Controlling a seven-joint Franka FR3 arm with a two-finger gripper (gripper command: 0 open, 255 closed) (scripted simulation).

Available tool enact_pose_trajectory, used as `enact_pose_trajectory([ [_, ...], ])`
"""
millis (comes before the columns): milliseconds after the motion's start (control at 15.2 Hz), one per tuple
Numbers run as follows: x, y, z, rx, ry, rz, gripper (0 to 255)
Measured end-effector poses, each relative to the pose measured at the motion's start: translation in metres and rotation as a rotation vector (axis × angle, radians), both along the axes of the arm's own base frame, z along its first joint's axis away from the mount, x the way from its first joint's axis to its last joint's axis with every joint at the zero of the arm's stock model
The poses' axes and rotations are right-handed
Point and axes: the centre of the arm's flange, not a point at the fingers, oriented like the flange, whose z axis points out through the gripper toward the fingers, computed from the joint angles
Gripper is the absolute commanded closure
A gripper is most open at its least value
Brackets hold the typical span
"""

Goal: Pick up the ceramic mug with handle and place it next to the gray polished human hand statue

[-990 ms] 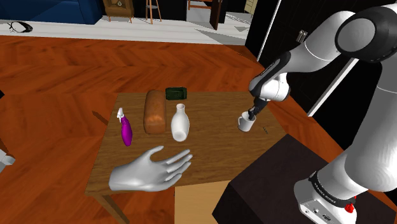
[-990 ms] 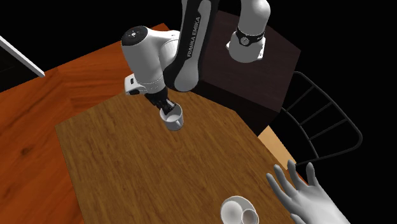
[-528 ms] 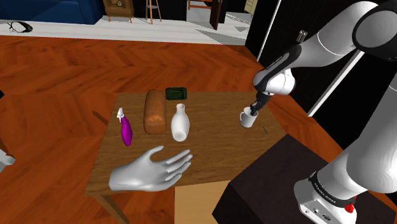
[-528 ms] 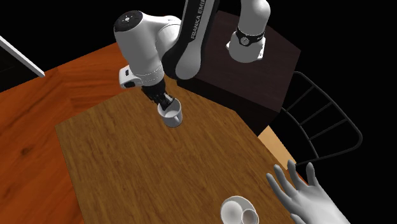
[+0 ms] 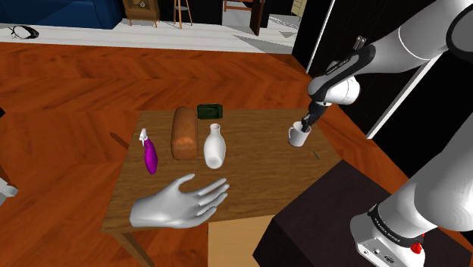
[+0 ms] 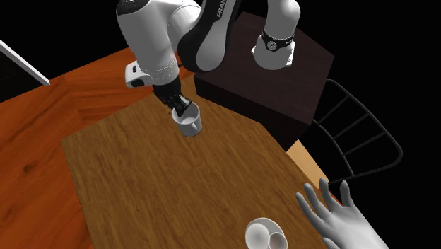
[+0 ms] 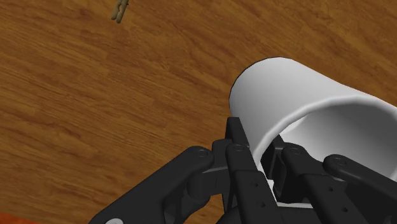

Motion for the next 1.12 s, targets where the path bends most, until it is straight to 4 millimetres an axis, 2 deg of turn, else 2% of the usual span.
enact_pose_trajectory([
  [858, 0.000, 0.002, 0.069, 0.000, 0.000, 0.000, 255],
  [1122, 0.006, 0.036, 0.074, 0.000, 0.000, 0.001, 255],
])
